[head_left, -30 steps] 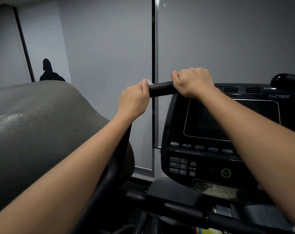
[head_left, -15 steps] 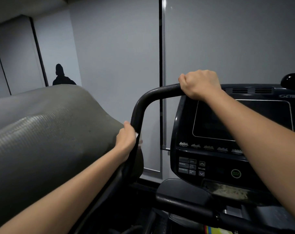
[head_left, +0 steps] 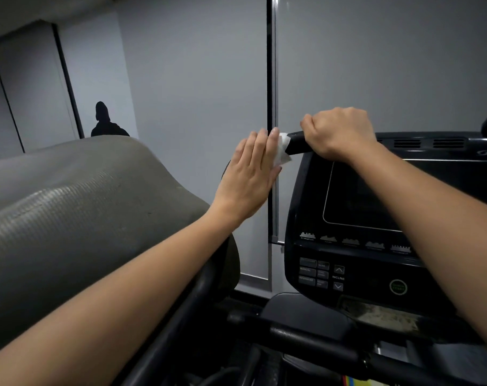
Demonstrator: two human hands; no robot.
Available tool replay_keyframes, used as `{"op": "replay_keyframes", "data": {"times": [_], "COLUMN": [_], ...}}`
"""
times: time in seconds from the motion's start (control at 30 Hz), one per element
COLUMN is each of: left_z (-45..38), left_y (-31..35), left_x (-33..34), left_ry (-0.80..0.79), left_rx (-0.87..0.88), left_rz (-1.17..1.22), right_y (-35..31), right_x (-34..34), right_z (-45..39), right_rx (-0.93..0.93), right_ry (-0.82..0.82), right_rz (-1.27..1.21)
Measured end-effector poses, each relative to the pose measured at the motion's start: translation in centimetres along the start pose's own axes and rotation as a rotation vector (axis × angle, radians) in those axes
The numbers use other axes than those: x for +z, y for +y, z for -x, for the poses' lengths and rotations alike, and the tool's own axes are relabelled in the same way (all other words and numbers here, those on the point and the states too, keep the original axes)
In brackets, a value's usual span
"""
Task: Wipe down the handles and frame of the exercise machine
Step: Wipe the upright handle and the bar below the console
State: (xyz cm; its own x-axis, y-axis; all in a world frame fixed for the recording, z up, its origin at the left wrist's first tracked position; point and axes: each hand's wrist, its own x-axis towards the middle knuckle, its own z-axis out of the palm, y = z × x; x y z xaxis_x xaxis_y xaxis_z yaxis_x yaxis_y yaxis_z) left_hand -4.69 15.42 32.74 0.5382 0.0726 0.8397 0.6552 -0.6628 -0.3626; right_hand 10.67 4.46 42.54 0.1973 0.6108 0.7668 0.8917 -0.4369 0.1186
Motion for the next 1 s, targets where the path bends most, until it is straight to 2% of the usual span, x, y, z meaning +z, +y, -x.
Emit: {"op": "replay_keyframes", "data": {"times": [0.27,0.53,0.63,0.73,0.83,0.93,1.0], "left_z": [4.7,9.9,7.9,2.8,0.2,2.4,5.6], "left_y": [-4.8,-6.0,-6.4,-7.6,-8.5,-7.2,-6.0], "left_x": [-2.7,-4.7,-4.6,-4.4,-4.3,-3.9,-3.7], "left_ry": [-0.210,-0.414,-0.382,-0.293,-0.270,-0.289,-0.305], "left_rx": [0.323,0.711,0.824,0.827,0.788,0.668,0.654], "left_rz": [-0.183,-0.135,-0.095,-0.131,-0.234,-0.223,-0.144], "right_y": [0.2,0.0,0.1,0.1,0.2,0.4,0.4], "right_x": [0.1,-0.2,-0.2,-0.1,0.0,0.2,0.2], "right_z": [0.1,0.5,0.5,0.4,0.3,0.3,0.3], "right_rx": [-0.014,-0.025,-0.024,-0.023,-0.027,-0.040,-0.040], "right_ry": [0.000,-0.023,-0.023,-0.020,-0.017,0.004,0.008], "right_rz": [0.020,0.011,0.011,0.012,0.013,0.016,0.013]}}
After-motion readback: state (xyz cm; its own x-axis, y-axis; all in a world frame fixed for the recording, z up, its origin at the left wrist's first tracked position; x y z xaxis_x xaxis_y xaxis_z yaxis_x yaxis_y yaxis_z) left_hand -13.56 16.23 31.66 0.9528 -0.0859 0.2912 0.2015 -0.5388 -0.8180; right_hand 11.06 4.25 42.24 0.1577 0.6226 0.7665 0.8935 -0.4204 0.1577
